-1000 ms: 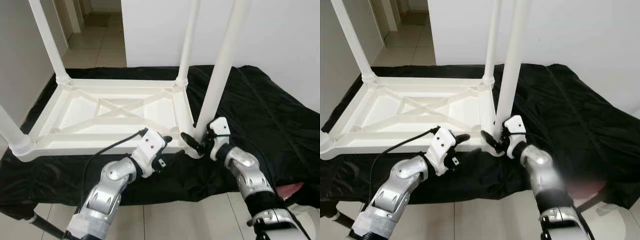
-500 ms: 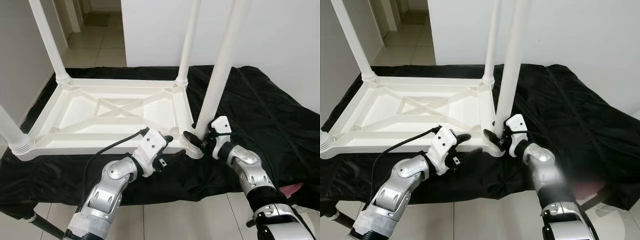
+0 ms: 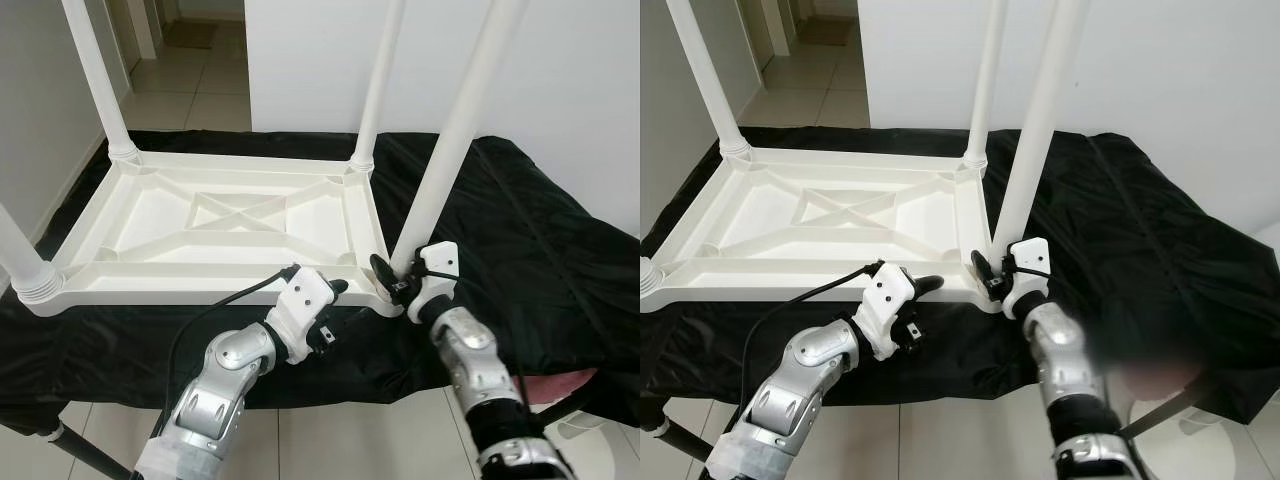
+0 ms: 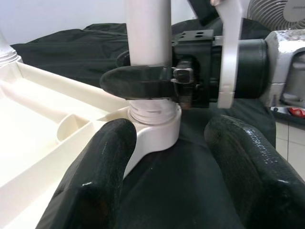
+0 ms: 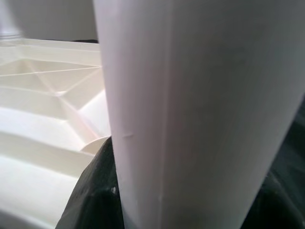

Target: Building children table

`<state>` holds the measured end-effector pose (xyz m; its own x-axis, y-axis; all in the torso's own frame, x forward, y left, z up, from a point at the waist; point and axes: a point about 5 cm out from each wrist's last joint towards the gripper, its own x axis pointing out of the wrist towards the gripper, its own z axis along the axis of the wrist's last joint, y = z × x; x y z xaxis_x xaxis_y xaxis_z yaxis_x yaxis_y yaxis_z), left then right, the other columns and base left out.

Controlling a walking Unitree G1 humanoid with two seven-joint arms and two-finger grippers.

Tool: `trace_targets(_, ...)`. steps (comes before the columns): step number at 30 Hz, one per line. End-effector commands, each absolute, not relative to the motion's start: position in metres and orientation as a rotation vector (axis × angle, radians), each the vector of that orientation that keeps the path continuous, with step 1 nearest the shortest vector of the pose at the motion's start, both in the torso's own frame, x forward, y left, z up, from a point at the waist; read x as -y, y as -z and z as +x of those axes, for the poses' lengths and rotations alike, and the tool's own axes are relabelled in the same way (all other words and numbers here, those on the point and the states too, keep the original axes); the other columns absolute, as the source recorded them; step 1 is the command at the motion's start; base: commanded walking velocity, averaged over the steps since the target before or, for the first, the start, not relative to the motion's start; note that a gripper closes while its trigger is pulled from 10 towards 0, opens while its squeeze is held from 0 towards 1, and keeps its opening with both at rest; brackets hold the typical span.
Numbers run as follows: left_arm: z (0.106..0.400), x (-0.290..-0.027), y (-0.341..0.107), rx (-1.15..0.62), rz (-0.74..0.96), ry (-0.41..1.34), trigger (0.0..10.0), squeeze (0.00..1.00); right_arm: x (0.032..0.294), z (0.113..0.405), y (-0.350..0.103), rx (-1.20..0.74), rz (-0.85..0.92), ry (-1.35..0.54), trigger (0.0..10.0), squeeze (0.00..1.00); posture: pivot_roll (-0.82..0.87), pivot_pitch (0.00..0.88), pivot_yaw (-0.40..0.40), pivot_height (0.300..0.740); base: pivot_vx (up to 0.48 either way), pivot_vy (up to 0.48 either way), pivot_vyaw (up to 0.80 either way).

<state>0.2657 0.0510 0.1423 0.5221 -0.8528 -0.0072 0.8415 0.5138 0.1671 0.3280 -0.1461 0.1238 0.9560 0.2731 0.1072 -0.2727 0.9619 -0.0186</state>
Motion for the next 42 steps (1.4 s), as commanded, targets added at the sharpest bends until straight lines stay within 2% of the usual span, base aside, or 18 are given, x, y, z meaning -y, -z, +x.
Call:
trace_targets(1,0.267,-0.052,-0.142,0.077,0.154,0.922,10.0,0.0,0.144,0.326,-0.123,0.104,0.024,-0.202,10.0,0.0,0.06,0.0,-0.06,0.74,0.0,0.0,0.0)
trace_targets(3,0.263,-0.05,-0.14,0.073,0.148,0.923,10.0,0.0,0.142,0.324,-0.119,0.082,0.026,-0.065,10.0,0.0,0.07,0.0,-0.063,0.74,0.0,0.0,0.0)
trace_targets(9,0.26,-0.05,-0.139,0.069,0.144,0.924,10.0,0.0,0.132,0.318,-0.113,0.038,0.079,0.09,10.0,0.0,0.07,0.0,-0.066,0.74,0.0,0.0,0.0)
trace_targets(15,0.261,-0.05,-0.139,0.069,0.143,0.922,10.0,0.0,0.112,0.315,-0.119,0.065,0.11,0.049,10.0,0.0,0.07,0.0,-0.063,0.74,0.0,0.0,0.0)
trace_targets(19,0.261,-0.049,-0.139,0.068,0.143,0.925,10.0,0.0,0.111,0.312,-0.124,0.106,0.133,0.012,10.0,0.0,0.06,0.0,-0.055,0.74,0.0,0.0,0.0)
trace_targets(20,0.261,-0.048,-0.139,0.067,0.144,0.926,10.0,0.0,0.115,0.31,-0.125,0.12,0.132,0.01,10.0,0.29,0.05,0.0,-0.054,0.74,0.0,0.0,0.0)
trace_targets(21,0.261,-0.048,-0.14,0.069,0.142,0.929,10.0,0.0,0.119,0.308,-0.128,0.141,0.141,-0.007,10.0,1.0,0.04,0.002,-0.054,0.74,0.0,0.0,0.0)
trace_targets(28,0.262,-0.046,-0.143,0.077,0.132,0.93,10.0,0.0,0.133,0.304,-0.134,0.184,0.104,-0.047,10.0,1.0,0.03,0.009,-0.047,0.74,0.0,0.0,0.0)
trace_targets(29,0.263,-0.046,-0.144,0.078,0.133,0.93,10.0,0.0,0.135,0.303,-0.135,0.185,0.088,-0.072,10.0,0.65,0.03,0.009,-0.046,0.74,0.0,0.0,0.0)
trace_targets(30,0.263,-0.046,-0.144,0.078,0.133,0.93,10.0,0.0,0.135,0.303,-0.135,0.185,0.088,-0.072,10.0,0.65,0.03,0.009,-0.046,0.74,0.0,0.0,0.0)
trace_targets(31,0.263,-0.046,-0.144,0.078,0.133,0.929,10.0,0.0,0.139,0.303,-0.134,0.183,0.07,-0.111,10.0,0.0,0.03,0.01,-0.043,0.74,0.0,0.0,0.0)
trace_targets(42,0.266,-0.051,-0.144,0.075,0.144,0.923,10.0,0.0,0.156,0.314,-0.133,0.158,-0.017,-0.325,10.0,0.0,0.03,0.002,-0.038,0.74,0.0,0.0,0.0)
